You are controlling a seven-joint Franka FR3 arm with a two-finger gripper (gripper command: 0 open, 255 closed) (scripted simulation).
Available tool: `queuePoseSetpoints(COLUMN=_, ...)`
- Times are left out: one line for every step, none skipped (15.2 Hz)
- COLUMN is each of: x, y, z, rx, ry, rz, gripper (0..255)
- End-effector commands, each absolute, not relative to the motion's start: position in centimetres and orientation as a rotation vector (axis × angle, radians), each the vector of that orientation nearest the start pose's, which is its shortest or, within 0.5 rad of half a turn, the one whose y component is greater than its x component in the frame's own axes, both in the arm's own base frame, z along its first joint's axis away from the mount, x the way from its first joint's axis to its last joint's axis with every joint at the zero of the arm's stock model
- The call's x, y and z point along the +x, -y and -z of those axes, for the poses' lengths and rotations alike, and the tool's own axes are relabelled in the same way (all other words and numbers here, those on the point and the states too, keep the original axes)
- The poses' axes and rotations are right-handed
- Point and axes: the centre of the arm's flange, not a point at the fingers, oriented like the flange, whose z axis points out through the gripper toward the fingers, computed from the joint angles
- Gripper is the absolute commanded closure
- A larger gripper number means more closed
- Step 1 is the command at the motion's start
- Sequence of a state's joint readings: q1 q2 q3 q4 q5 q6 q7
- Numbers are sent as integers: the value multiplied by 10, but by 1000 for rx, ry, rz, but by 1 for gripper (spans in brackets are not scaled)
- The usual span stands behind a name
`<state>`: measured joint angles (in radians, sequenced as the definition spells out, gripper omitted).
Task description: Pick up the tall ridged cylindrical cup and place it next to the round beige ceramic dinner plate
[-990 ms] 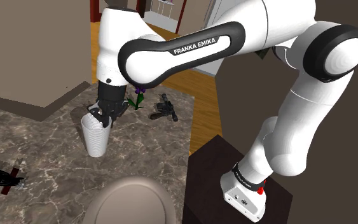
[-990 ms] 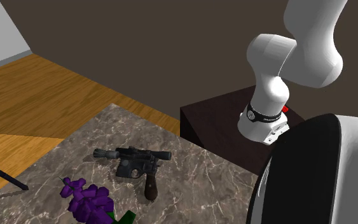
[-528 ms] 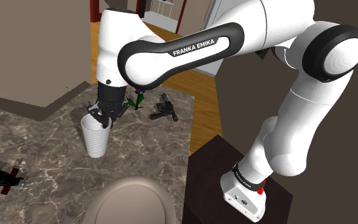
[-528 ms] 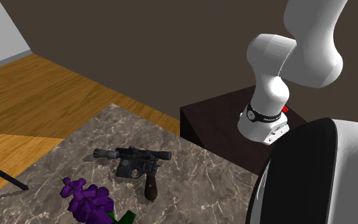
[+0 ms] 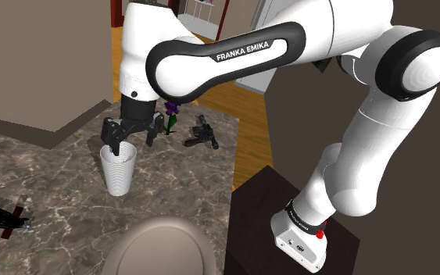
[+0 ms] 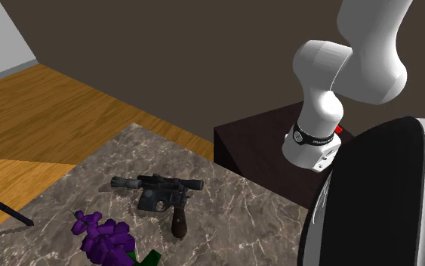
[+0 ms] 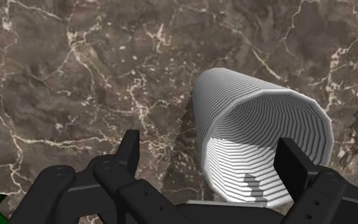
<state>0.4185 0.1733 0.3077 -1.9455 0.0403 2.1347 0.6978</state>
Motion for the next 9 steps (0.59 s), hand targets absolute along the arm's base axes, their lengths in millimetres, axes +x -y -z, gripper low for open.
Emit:
queuePoseSetpoints(x=450, y=-391, z=-424, rx=-3061, ry=4, rz=-60, gripper=0)
queuePoseSetpoints(x=450, y=-390, z=-435, rx=-3061, ry=4, rz=-60, gripper=0)
queuePoseSetpoints(x=450, y=-390, z=-435, rx=-3061, ry=4, rz=-60, gripper=0)
queuePoseSetpoints(x=450, y=-390, z=-435, rx=-3061, ry=4, rz=-60, gripper=0)
queuePoseSetpoints(x=450, y=-390, z=-435, rx=-3061, ry=4, rz=-60, gripper=0)
queuePoseSetpoints(x=450, y=-390, z=-435, rx=-3061, ry=4, rz=-60, gripper=0)
queuePoseSetpoints(x=450, y=-390, z=-435, rx=-3061, ry=4, rz=-60, gripper=0)
queuePoseSetpoints(x=450, y=-390, z=-435, rx=-3061, ry=4, rz=-60, gripper=0)
queuePoseSetpoints(x=450, y=-390, z=-435, rx=-3061, ry=4, rz=-60, gripper=0)
